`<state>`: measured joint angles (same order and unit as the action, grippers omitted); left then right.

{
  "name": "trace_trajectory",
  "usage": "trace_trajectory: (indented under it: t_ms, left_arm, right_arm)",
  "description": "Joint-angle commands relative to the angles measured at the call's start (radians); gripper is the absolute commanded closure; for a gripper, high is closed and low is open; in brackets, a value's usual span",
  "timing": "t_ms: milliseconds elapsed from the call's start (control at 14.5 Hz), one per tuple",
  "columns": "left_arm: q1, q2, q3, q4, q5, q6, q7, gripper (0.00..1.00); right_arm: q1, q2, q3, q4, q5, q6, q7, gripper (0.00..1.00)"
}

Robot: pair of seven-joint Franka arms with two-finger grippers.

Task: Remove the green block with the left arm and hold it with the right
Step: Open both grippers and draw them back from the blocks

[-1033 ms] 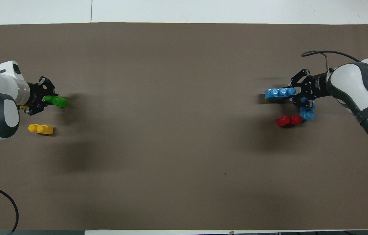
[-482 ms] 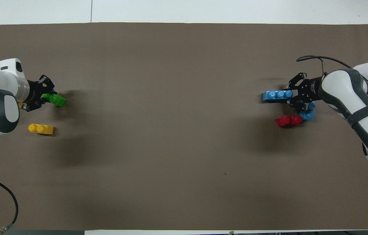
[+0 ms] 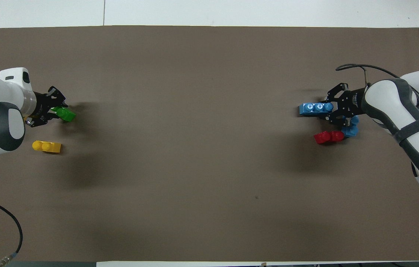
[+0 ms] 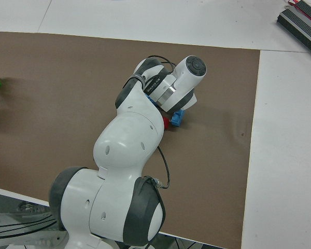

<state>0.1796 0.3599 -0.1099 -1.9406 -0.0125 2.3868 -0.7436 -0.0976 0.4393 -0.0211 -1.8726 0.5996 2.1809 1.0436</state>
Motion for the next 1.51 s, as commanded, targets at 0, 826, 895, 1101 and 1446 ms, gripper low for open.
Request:
trace_trajectory:
  t_ms: [0,826,895,1101,1446]
  left_arm:
    - [0.008,0.025,-0.002,0.006,0.017,0.022,0.013,0.0]
    - [-0.002,-0.101,-0.004,0.071,0.019,-0.175,0.015,0.0]
    - [-0.003,-0.105,-0.005,0.084,0.019,-0.201,0.026,0.0]
    - [-0.006,-0.125,-0.007,0.13,0.02,-0.287,0.127,0.0]
    - [-0.021,-0.192,-0.014,0.157,0.062,-0.385,0.246,0.0]
  right_arm:
    - [-0.007,-0.019,0.003,0.036,-0.001,-0.078,0.002,0.18]
    - [0.019,-0.243,0.007,0.069,-0.133,-0.197,0.058,0.0]
    - [0.025,-0.266,0.01,0.07,-0.168,-0.205,0.023,0.0]
    - [0.053,-0.32,0.012,0.101,-0.276,-0.266,-0.056,0.0]
    - [0.055,-0.382,0.013,0.174,-0.397,-0.394,-0.418,0.0]
